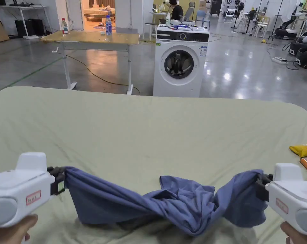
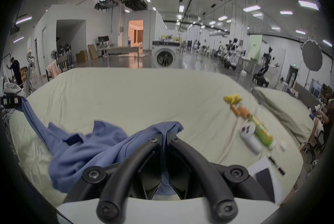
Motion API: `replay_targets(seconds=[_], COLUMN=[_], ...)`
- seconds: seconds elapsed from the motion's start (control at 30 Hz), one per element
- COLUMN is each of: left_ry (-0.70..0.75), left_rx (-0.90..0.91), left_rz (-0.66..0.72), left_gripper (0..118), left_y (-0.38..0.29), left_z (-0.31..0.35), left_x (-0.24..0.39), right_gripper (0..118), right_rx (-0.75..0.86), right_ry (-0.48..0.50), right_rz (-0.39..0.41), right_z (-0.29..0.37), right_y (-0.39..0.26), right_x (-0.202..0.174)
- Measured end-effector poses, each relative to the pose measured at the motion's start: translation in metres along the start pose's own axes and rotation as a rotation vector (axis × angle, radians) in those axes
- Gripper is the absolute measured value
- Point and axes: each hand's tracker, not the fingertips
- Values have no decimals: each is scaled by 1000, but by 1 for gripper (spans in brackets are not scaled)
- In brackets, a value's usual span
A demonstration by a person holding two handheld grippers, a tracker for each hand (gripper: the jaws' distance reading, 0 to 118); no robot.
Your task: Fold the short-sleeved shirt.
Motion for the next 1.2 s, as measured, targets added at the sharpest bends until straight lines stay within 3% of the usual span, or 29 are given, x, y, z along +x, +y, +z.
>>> replay_targets(seconds=[0.43, 0.53, 0.6, 0.73, 1.2], left_ry=[-5, -18, -21, -22, 44], left_rx=[215, 237, 241, 234, 237], left_rz=[-23, -16, -3, 2, -36], left_gripper=[0, 0, 0, 0, 0], left_y=[142, 169, 185, 209, 267], left_z=[4, 8, 9, 4, -48], left_x=[-6, -10, -13, -25, -27], right_gripper=[3, 3, 3, 3, 3], right_rx=[192, 209, 218, 190, 296], right_ry=[-33, -42, -31, -42, -139], right_rz=[43, 31, -21, -14, 81], right_z=[1, 0, 3, -1, -21], right_y=[129, 161, 180, 211, 265], right_x=[-15, -13, -10, -2, -3])
